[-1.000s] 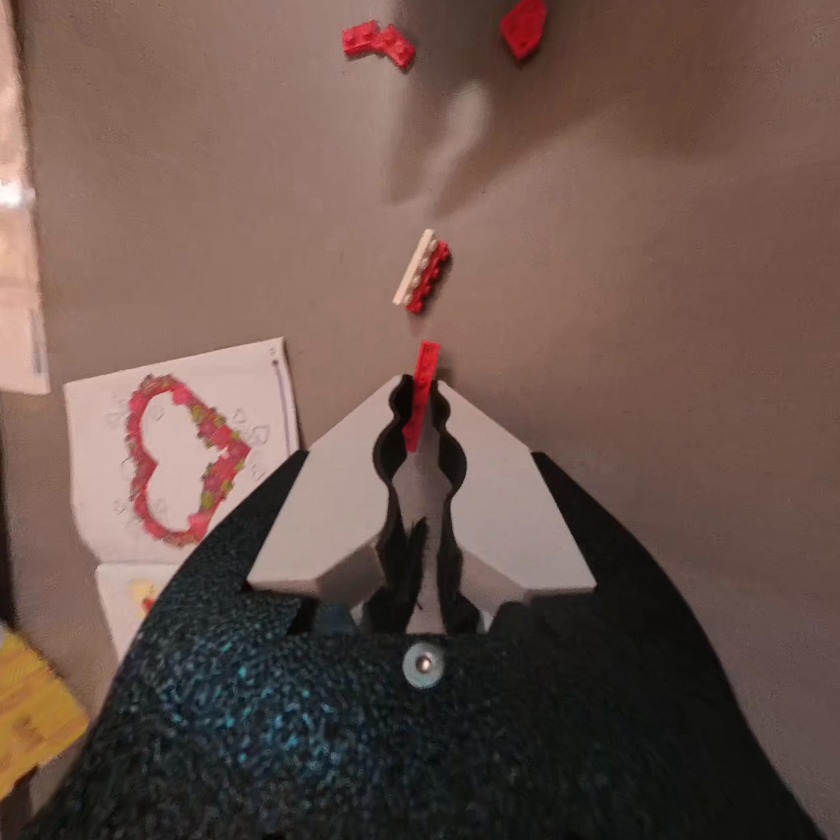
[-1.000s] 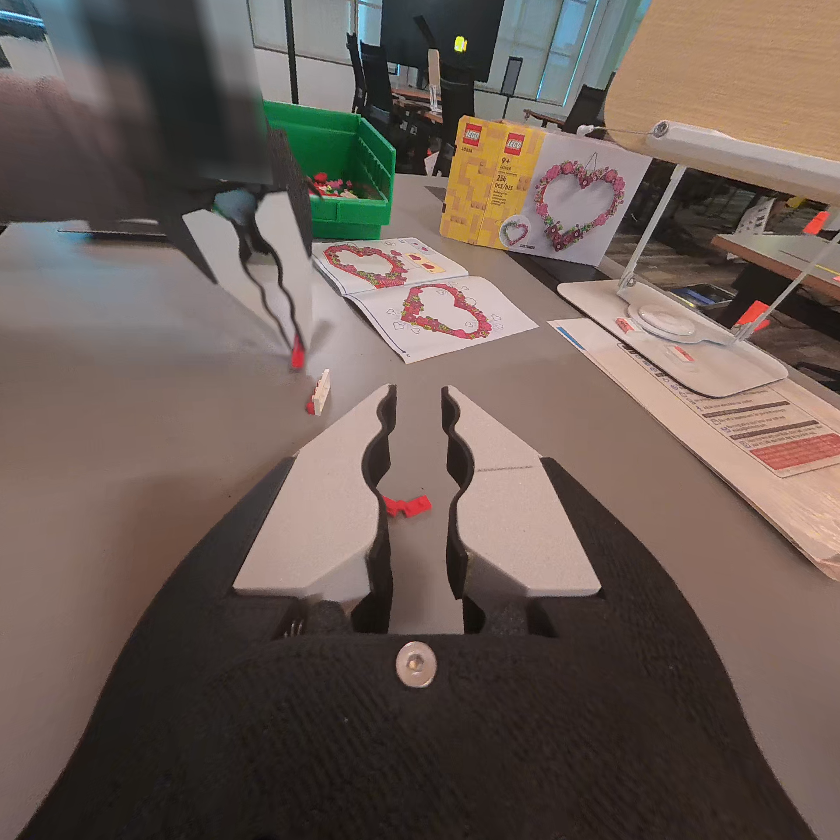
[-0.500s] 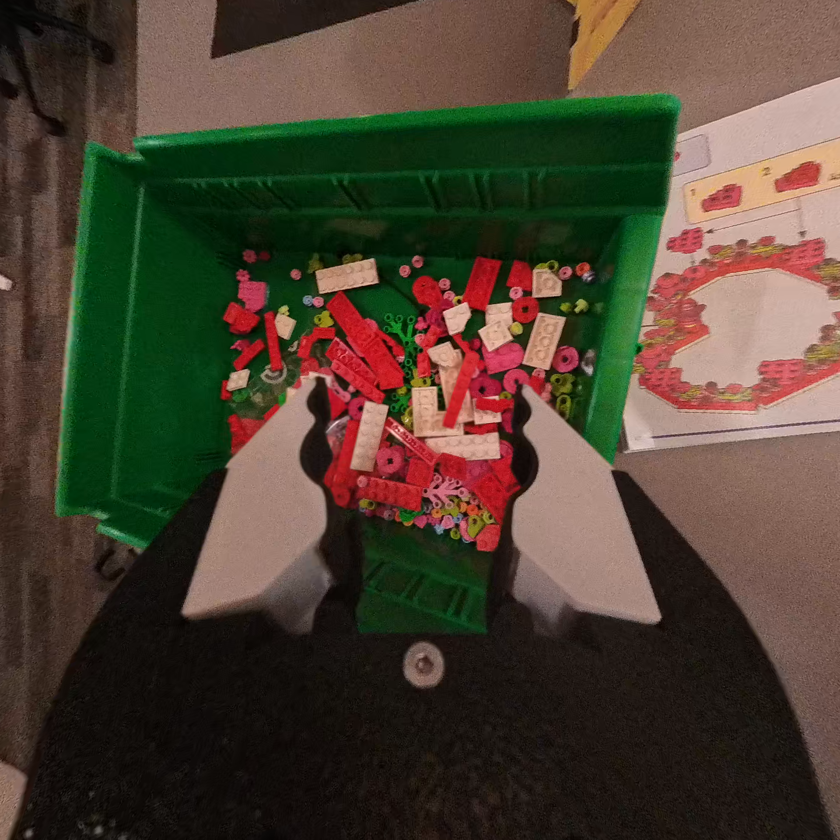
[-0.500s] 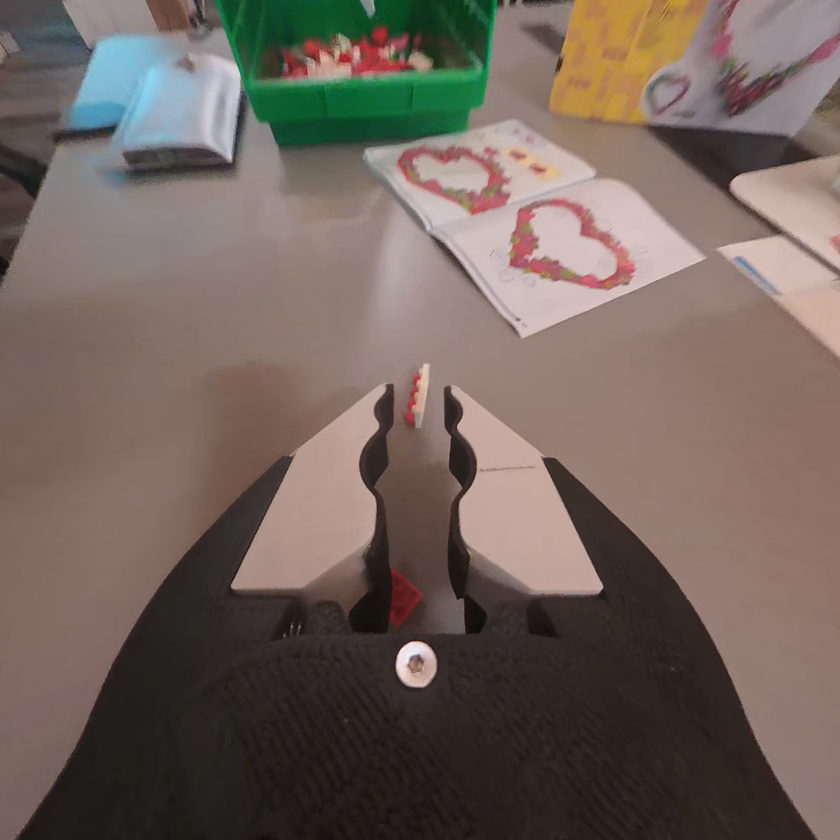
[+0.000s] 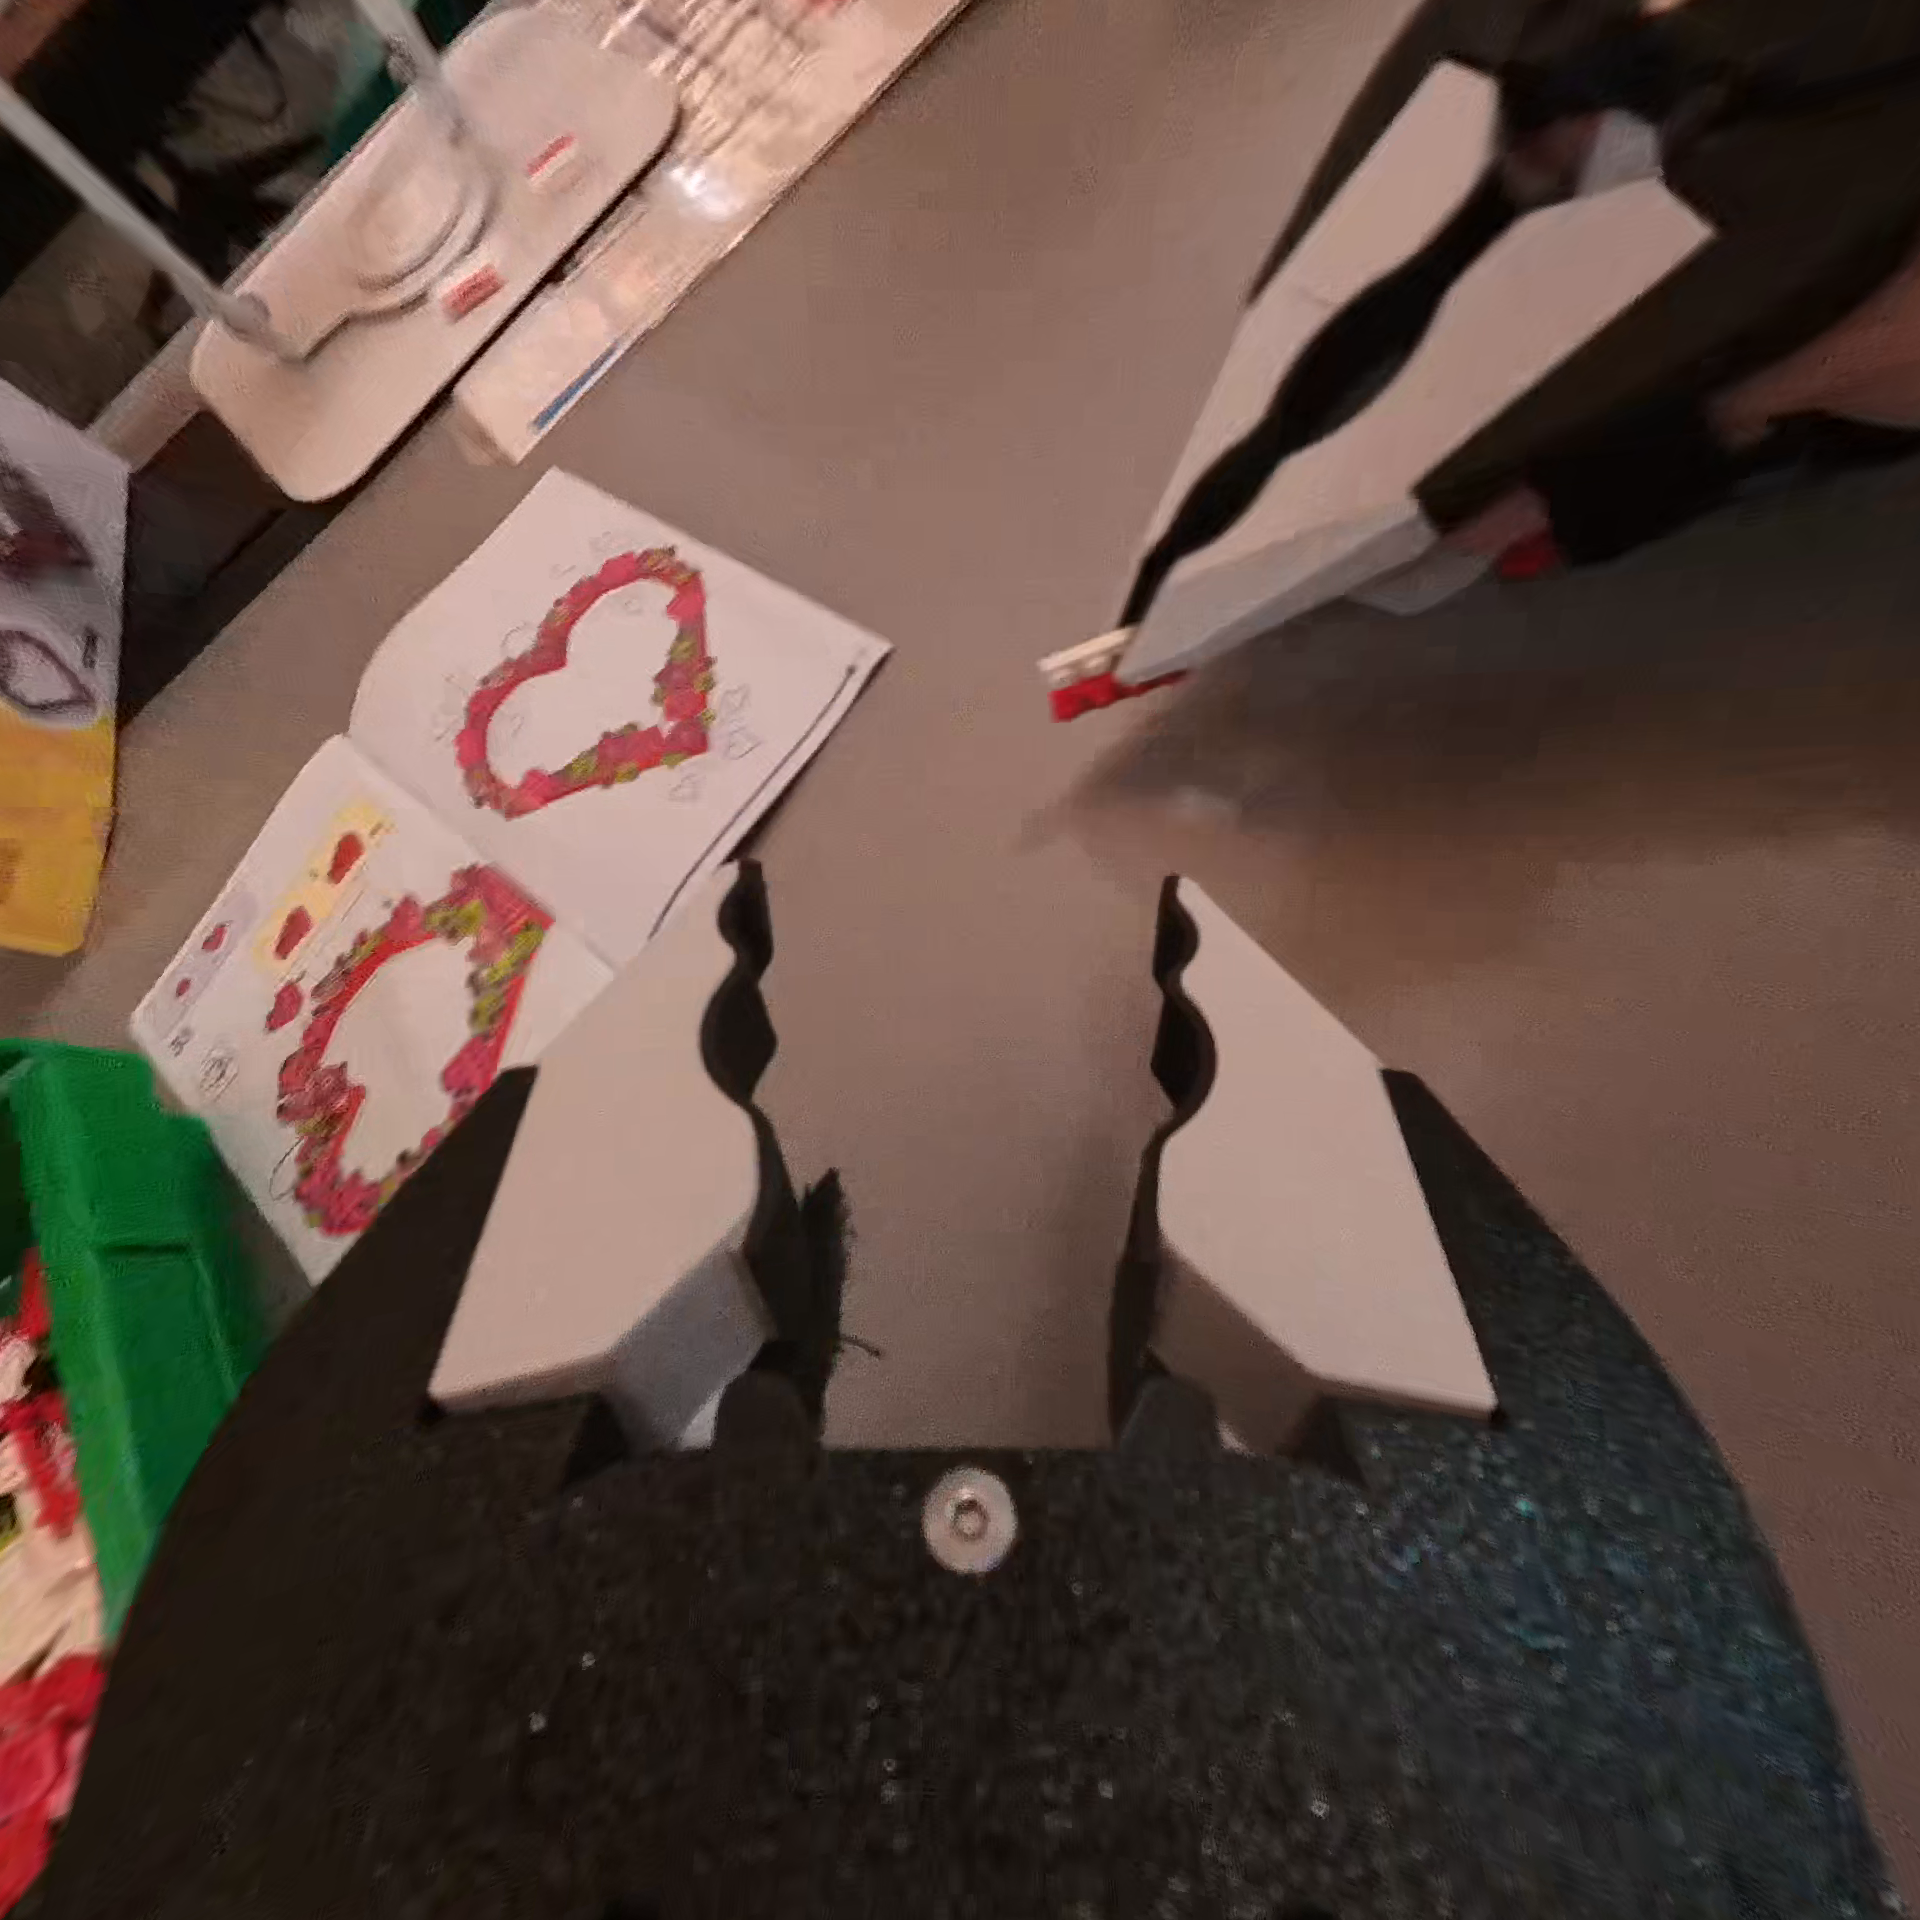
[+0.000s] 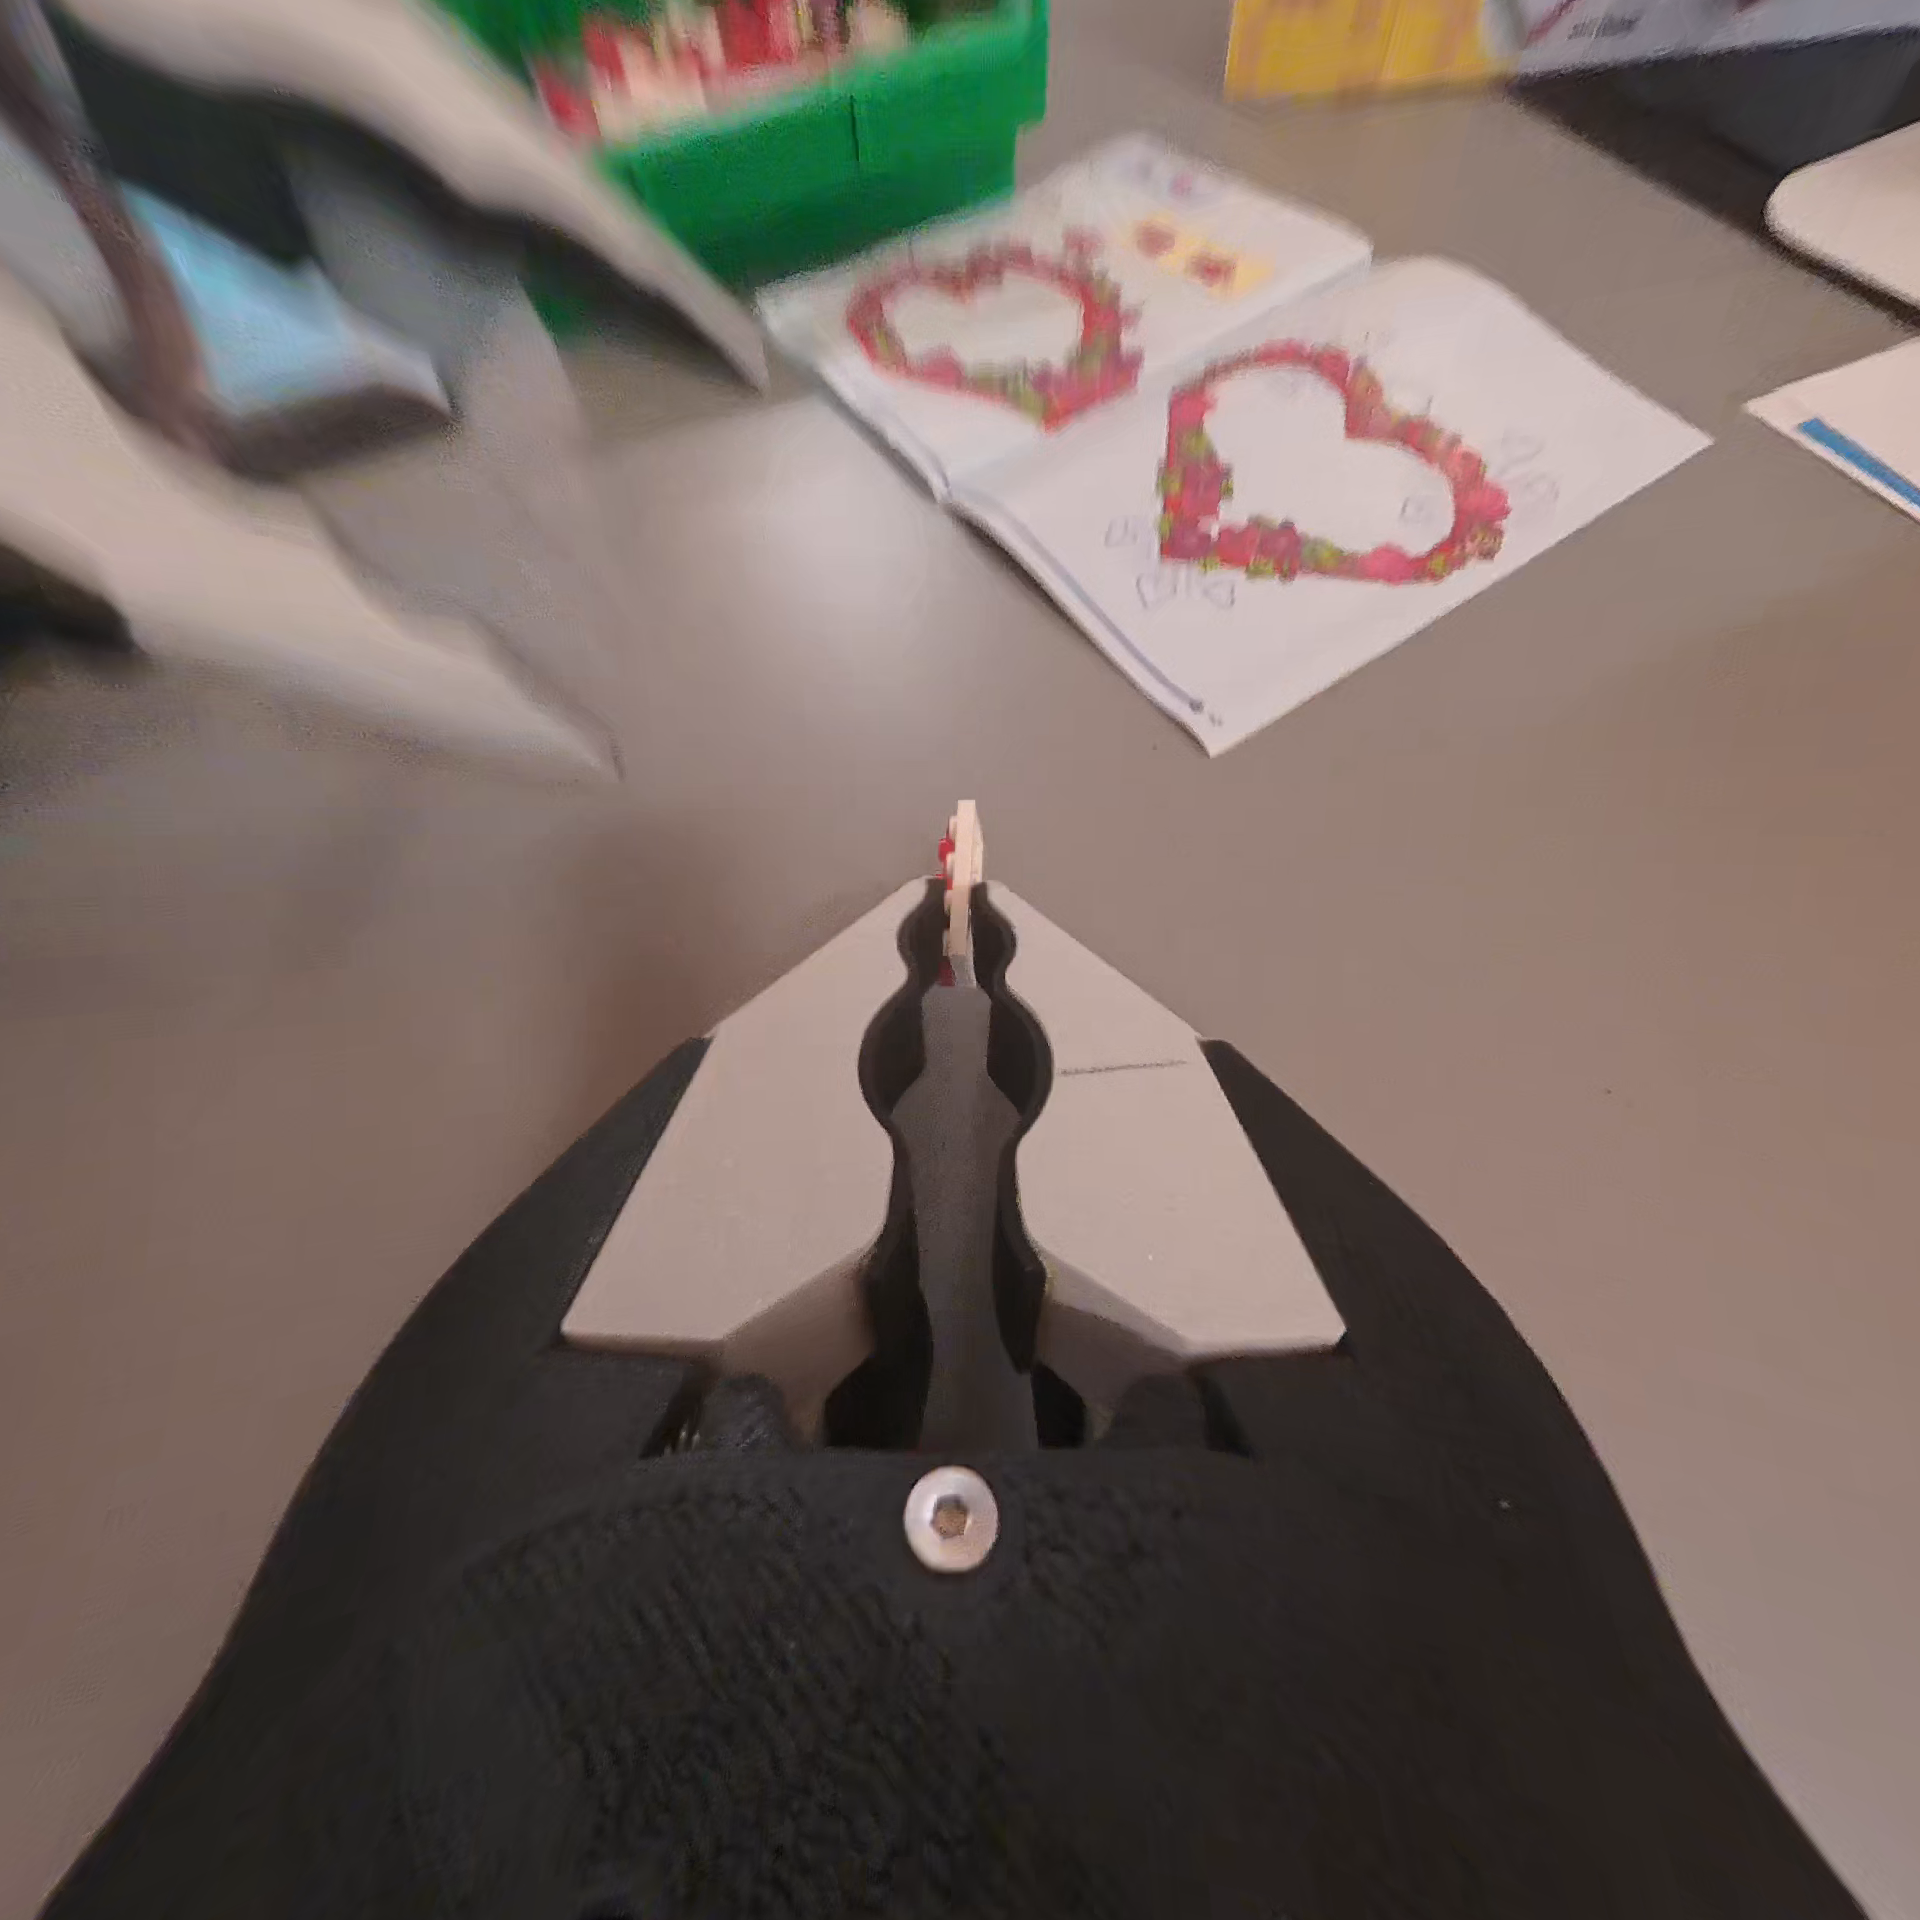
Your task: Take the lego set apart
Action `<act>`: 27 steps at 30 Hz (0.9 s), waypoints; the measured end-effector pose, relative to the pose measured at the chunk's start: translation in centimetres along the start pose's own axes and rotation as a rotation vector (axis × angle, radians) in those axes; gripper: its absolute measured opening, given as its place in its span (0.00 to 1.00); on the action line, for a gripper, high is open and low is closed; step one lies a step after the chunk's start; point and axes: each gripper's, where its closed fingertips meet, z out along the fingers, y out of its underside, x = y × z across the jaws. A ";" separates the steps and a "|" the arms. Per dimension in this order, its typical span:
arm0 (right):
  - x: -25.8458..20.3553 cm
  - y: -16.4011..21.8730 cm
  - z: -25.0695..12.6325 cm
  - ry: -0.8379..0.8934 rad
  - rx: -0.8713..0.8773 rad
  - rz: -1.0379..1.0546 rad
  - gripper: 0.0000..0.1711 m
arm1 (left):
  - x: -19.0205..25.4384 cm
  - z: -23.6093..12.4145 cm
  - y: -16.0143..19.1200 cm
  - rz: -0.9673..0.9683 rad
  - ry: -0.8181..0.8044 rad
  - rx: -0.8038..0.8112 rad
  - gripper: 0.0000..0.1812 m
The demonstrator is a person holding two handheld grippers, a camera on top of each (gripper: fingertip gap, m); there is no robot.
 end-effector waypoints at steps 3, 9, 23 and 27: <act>-1.1 -2.8 -1.5 -0.120 0.202 0.192 0.02 | 1.4 1.4 -1.8 0.067 -0.127 0.084 0.39; -1.0 -4.4 -3.0 -0.141 0.375 0.339 0.01 | 2.5 2.4 -4.4 -0.007 -0.153 0.211 0.25; -2.0 -4.0 -2.8 -0.095 0.314 0.135 0.01 | 2.7 2.5 -5.2 0.014 -0.155 0.253 0.18; -2.5 -2.6 -3.0 -0.151 0.211 -0.034 0.02 | 4.3 2.8 -4.6 -0.001 0.043 0.256 0.18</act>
